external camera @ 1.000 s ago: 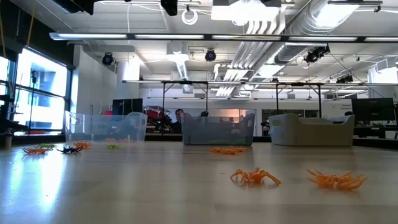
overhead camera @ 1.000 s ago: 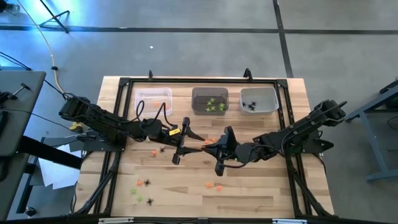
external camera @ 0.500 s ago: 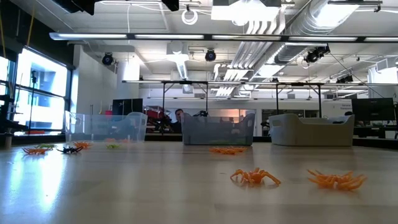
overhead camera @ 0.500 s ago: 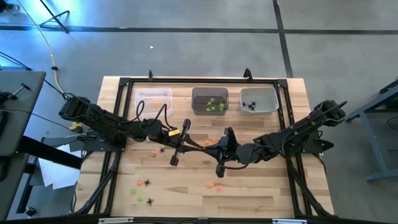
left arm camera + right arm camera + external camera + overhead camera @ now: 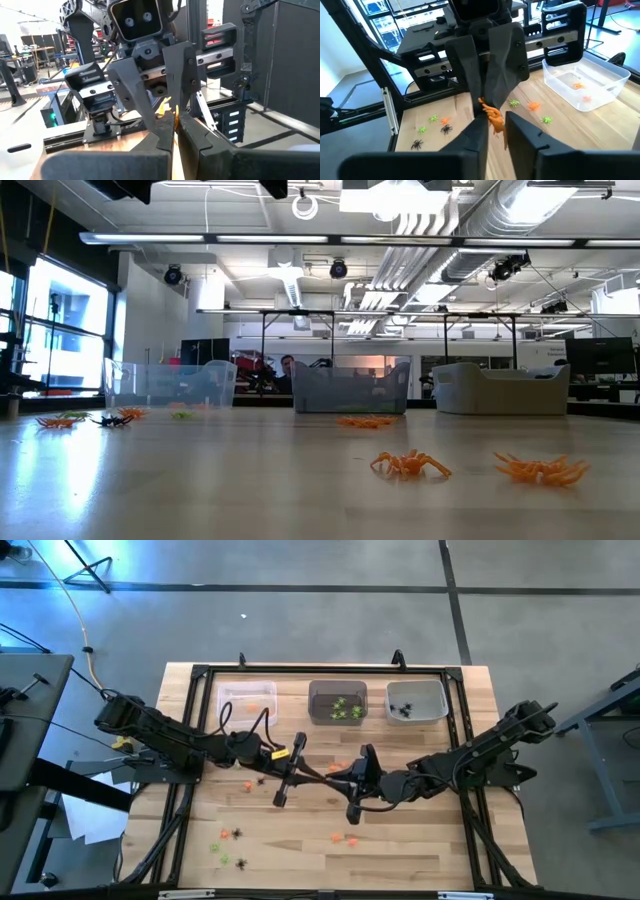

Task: Sort Halloween decoration
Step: Put the orange spider toy into the transparent bin

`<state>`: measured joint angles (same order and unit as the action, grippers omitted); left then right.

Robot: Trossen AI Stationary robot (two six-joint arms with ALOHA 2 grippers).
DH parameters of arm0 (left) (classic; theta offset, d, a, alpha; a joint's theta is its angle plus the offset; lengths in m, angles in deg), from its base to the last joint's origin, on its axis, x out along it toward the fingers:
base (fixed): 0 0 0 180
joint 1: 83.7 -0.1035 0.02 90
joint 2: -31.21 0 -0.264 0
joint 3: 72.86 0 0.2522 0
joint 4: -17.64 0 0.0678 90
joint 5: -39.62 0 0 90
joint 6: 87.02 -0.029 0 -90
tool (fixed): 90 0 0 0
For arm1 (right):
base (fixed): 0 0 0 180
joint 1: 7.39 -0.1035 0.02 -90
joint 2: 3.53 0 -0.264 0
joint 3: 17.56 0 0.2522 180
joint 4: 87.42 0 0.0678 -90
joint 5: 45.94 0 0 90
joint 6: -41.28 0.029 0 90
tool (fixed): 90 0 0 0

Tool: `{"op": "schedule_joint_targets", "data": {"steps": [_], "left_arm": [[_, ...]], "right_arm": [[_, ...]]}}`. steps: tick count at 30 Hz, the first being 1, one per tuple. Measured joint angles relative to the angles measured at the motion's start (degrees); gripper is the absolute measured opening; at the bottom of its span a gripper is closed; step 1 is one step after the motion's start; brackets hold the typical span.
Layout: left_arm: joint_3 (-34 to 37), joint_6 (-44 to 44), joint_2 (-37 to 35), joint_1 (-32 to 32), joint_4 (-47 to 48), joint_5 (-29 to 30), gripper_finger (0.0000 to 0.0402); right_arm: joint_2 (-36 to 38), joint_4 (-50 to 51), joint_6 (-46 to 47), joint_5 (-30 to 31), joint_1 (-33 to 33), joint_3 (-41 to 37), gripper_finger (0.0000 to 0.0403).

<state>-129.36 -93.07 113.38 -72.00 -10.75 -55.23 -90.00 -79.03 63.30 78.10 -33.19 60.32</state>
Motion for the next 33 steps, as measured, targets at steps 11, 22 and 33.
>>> {"op": "schedule_joint_targets", "data": {"steps": [11,22,33], "left_arm": [[-0.03,0.42,-0.02,0.0,0.09,-0.07,0.0],[0.02,-1.68,-4.76,-1.34,8.91,7.7,0.0001],[0.02,0.36,-24.13,-14.07,49.28,35.72,0.0001]], "right_arm": [[0.03,0.18,-1.37,3.49,-0.63,-0.02,0.017],[4.33,6.24,1.83,3.52,-3.4,0.04,0.018],[9.18,26.52,18.85,3.73,-4.85,0.04,0.0172]]}}
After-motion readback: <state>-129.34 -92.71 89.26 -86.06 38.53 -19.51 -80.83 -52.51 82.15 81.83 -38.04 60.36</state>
